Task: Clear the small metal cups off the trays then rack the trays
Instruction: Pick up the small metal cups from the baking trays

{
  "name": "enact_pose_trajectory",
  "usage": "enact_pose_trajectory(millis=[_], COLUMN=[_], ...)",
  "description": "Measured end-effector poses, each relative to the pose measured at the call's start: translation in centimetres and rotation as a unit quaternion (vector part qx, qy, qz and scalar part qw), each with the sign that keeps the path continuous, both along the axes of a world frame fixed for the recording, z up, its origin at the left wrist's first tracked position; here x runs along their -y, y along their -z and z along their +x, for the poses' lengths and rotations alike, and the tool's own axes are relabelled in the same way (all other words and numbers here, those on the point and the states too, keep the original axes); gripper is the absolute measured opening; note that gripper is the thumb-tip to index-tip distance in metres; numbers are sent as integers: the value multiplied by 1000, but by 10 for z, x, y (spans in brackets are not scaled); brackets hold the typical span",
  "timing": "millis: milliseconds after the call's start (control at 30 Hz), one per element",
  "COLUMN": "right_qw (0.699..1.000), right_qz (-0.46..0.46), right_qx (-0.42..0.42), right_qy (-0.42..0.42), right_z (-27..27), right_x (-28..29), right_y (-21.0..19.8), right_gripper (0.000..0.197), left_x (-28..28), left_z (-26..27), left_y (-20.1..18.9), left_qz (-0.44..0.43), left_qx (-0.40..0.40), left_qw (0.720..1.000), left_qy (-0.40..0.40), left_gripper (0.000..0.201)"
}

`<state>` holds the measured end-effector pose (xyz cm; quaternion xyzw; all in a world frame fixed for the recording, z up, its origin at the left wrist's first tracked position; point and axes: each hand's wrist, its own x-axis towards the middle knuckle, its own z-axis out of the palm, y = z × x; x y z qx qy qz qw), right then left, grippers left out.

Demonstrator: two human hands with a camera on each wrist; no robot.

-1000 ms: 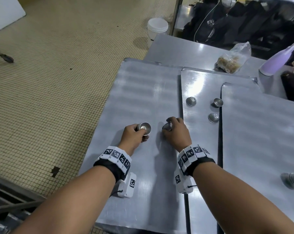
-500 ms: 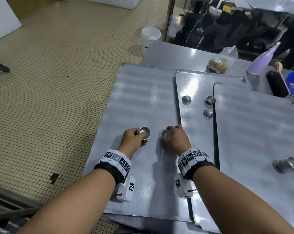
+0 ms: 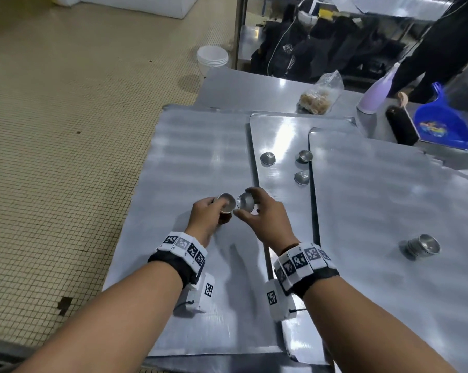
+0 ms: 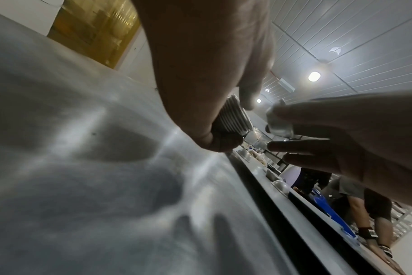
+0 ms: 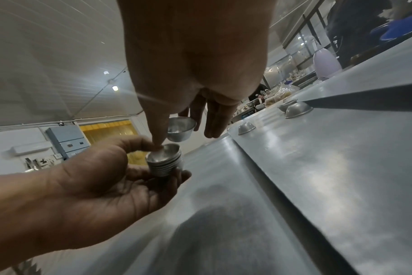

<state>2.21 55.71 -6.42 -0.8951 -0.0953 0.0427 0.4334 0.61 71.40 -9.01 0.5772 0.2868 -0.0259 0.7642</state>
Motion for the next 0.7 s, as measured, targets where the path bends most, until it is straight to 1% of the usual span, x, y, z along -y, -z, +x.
enact_pose_trajectory(millis=[100,167,233,367,400,467,600,667,700], right_qw=[1000,1000,1000,999,999,999,990,985,982], right_qz=[5,-10,-15,-14,-17,-37,-106,-129,-146], right_qx=[4,7,1,-24,-28,-35,-45,-53,-58], right_qy=[-7,-10,-6,-20,-17,9,83,102,105], right_z=[8,14,21,38,43,56,92,108,116], right_x=[1,3,6,24,31,49,90,104,109], right_y=[-4,-5,-4,1,2,3,5,4,4], right_gripper=[53,54,57,71,72,66,48,40,36], left_x=[15,26,35,48,50,55,63,66,66], left_z=[11,20,28,44,50,60,79,85,88], left_y=[-9,-12,-14,-15,-14,-12,-3,1,4], left_qz=[-61,-84,-98,-94,-90,-75,9,30,39], left_qx=[12,18,17,-1,-4,-8,-20,-22,-25], left_qw=[998,996,995,995,996,997,999,999,998], left_qy=[-9,1,13,-10,-12,-7,26,39,44], left_gripper=[20,27,31,26,23,17,9,4,5])
